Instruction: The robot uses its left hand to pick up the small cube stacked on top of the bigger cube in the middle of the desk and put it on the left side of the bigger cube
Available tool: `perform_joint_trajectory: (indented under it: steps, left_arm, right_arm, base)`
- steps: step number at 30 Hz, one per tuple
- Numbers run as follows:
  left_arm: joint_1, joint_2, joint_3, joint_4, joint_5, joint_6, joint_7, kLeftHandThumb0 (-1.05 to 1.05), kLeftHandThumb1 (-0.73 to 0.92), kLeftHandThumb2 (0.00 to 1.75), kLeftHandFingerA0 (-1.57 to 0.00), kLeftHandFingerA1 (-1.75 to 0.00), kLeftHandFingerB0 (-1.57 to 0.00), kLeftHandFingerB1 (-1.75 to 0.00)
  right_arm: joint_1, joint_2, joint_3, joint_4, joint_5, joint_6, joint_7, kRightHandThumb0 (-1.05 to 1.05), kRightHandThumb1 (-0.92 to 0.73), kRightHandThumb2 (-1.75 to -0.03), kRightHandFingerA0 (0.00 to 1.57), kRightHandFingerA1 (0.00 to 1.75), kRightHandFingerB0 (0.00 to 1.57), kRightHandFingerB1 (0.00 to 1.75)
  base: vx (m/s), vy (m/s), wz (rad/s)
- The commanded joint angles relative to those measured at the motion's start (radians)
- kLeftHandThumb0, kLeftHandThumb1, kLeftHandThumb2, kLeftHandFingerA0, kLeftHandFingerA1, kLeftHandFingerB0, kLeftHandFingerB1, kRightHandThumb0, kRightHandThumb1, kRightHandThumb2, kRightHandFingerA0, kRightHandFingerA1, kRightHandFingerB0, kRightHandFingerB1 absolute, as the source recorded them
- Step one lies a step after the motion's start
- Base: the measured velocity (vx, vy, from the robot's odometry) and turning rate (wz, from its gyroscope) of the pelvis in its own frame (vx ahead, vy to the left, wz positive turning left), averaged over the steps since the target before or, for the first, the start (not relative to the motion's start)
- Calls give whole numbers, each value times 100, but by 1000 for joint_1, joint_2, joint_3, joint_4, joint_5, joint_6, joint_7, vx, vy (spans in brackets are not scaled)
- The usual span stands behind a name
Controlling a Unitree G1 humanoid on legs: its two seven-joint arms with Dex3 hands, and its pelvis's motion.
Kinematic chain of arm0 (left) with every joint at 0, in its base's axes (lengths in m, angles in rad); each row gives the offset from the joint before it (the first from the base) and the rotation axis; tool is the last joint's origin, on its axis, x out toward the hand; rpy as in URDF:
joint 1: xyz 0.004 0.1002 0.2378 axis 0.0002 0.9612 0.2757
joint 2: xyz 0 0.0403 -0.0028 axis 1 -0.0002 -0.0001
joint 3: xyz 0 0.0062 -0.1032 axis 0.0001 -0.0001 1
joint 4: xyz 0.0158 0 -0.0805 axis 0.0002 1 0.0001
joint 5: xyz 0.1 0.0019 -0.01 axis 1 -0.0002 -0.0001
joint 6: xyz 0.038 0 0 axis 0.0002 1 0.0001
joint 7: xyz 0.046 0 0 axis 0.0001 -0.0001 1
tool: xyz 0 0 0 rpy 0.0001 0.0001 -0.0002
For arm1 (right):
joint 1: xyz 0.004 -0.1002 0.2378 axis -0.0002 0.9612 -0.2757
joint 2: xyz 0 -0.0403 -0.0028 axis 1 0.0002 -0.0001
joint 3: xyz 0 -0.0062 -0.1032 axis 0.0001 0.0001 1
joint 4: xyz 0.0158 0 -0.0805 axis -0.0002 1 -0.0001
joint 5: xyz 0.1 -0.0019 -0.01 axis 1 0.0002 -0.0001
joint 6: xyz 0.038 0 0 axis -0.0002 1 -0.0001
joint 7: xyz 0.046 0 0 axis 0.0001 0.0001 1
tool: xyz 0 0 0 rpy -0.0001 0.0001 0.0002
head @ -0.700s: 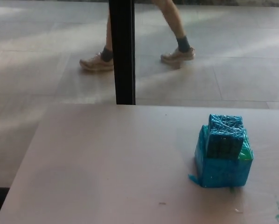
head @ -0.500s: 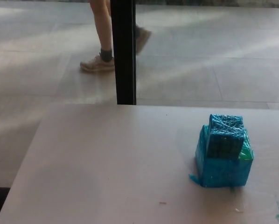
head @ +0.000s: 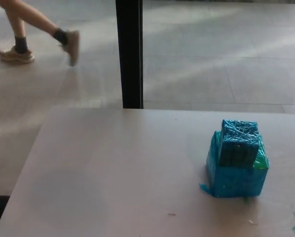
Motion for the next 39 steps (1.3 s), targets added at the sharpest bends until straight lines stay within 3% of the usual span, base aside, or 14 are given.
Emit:
perform_joint_trajectory:
  steps: [1, 6, 8, 12, 13, 16, 17, 18, 23, 25, 26, 32, 38, 39]
  left_arm:
    - [-347, -47, -236, -185, 163, 72, 34, -84, 82, 64, -33, -51, -28, -35]
    - [-560, -161, -367, -58, 224, 26, 40, -92, 78, 64, -49, -56, -32, -33]
    - [-631, -230, -426, -79, 244, 80, 39, -91, 77, 64, -88, -102, -32, -34]
    - [-695, -356, -501, -73, 257, 120, 71, -92, 76, 63, -93, -91, -31, -33]
    - [-717, -377, -531, -52, 270, 109, 58, -95, 78, 64, -37, -71, -28, -33]
    - [-730, -416, -546, -35, 262, 77, 76, -94, 75, 64, -77, -118, -30, -35]
    - [-737, -453, -549, -29, 249, 66, 94, -94, 59, 100, -98, -118, -25, -48]
    - [-742, -467, -563, -23, 258, 54, 103, -97, 68, 68, -89, -147, -31, -39]
    - [-794, -590, -620, 36, 277, 84, 122, -94, 74, 63, -38, -65, -36, -35]
    - [-813, -621, -625, 55, 278, 92, 124, -92, 56, 101, -48, -68, -28, -46]
    - [-826, -647, -630, 67, 278, 92, 127, -87, 72, 62, -45, -56, -35, -35]
    - [-838, -737, -641, 106, 283, 47, 120, -85, 72, 62, -49, -52, -32, -34]
    - [-824, -780, -711, 104, 327, 61, 91, -90, 71, 62, -85, -100, -35, -40]
    - [-820, -780, -736, 107, 336, 74, 58, -95, 71, 62, -94, -148, -29, -37]
  right_arm:
    - [12, -45, -16, 21, 20, -27, 42, -66, -50, -66, 67, 85, 59, 67]
    - [20, -47, -27, 18, 31, -24, 46, -67, -48, -66, 66, 86, 59, 68]
    - [17, -44, -23, 25, 24, -26, 38, -65, -49, -64, 70, 84, 61, 65]
    - [17, -48, -18, 37, 19, -36, 48, -64, -50, -65, 70, 85, 60, 65]
    - [14, -51, -8, 36, 7, -35, 41, -67, -51, -65, 70, 84, 59, 66]
    - [13, -49, -13, 25, 15, -28, 49, -66, -49, -65, 69, 85, 60, 66]
    - [7, -49, -10, 26, 11, -24, 46, -66, -50, -64, 70, 85, 61, 65]
    - [3, -47, -13, 25, 14, -15, 44, -64, -49, -64, 69, 84, 62, 64]
    - [-21, -49, -5, 48, 4, -24, 45, -67, -49, -63, 70, 85, 61, 65]
    - [-19, -51, -1, 42, 3, -33, 49, -68, -49, -64, 70, 85, 61, 65]
    - [-16, -53, 0, 37, 2, -44, 52, -70, -50, -63, 69, 85, 61, 66]
    - [-17, -57, 0, 26, 8, -56, 66, -70, -51, -64, 68, 87, 61, 68]
    - [-43, -57, 12, 32, -6, -38, 56, -69, -51, -63, 70, 85, 62, 66]
    - [-45, -57, 11, 35, -4, -45, 59, -72, -51, -63, 70, 86, 62, 66]
  base:
    - [0, 0, 0]
    - [0, 0, 0]
    - [0, 0, 0]
    - [0, 0, 0]
    - [0, 0, 0]
    - [0, 0, 0]
    - [0, 0, 0]
    - [0, 0, 0]
    - [0, 0, 0]
    - [0, 0, 0]
    - [0, 0, 0]
    - [0, 0, 0]
    - [0, 0, 0]
    - [0, 0, 0]
